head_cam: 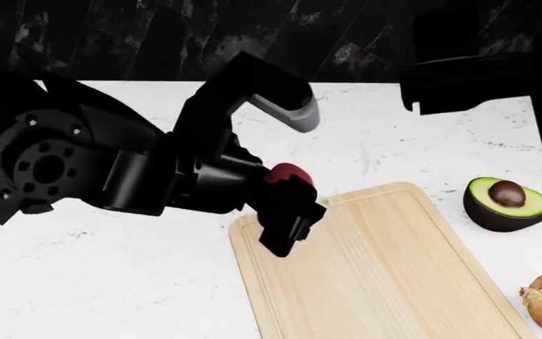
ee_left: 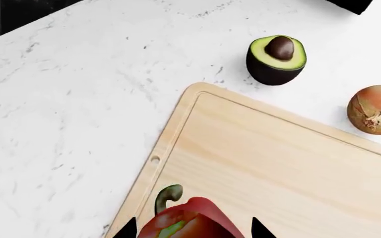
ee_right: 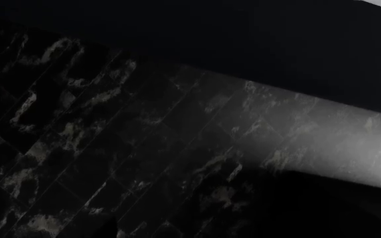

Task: Place the avocado, onion, tomato and bell pepper on the cutting board.

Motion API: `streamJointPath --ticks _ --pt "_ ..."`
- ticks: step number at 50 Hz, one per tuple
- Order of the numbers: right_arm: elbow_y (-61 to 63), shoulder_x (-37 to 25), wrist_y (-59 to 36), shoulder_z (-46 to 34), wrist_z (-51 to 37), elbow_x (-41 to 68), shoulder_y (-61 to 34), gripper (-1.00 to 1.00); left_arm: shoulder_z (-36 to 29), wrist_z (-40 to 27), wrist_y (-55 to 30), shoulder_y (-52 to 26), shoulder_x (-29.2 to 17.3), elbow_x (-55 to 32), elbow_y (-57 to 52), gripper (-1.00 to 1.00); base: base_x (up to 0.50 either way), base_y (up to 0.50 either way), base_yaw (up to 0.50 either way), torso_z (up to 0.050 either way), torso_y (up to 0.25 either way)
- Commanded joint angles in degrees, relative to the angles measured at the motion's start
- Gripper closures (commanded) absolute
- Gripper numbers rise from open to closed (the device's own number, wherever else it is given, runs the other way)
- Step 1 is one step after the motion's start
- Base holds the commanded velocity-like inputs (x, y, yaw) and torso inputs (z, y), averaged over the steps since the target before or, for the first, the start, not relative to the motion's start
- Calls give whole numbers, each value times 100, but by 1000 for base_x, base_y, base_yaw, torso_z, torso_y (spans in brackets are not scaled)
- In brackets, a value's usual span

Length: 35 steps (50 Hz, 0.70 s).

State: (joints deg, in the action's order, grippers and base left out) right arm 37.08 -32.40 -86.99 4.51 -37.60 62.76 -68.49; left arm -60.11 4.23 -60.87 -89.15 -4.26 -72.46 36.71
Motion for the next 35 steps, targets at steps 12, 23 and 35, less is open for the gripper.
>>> streamJointPath --ticks 12,23,35 --pt "-28 -30 274 44 32 90 170 -100 -305 176 305 66 280 -27 -9 -100 0 0 0 0 0" --pt "-136 -25 279 -117 -38 173 -51 -100 324 -884 -137 -74 -424 -927 -1426 -100 0 0 0 0 0" --pt "-109 -74 214 -56 -231 420 -86 -100 682 -1314 -168 -222 -691 -1307 -1939 -100 0 0 0 0 0"
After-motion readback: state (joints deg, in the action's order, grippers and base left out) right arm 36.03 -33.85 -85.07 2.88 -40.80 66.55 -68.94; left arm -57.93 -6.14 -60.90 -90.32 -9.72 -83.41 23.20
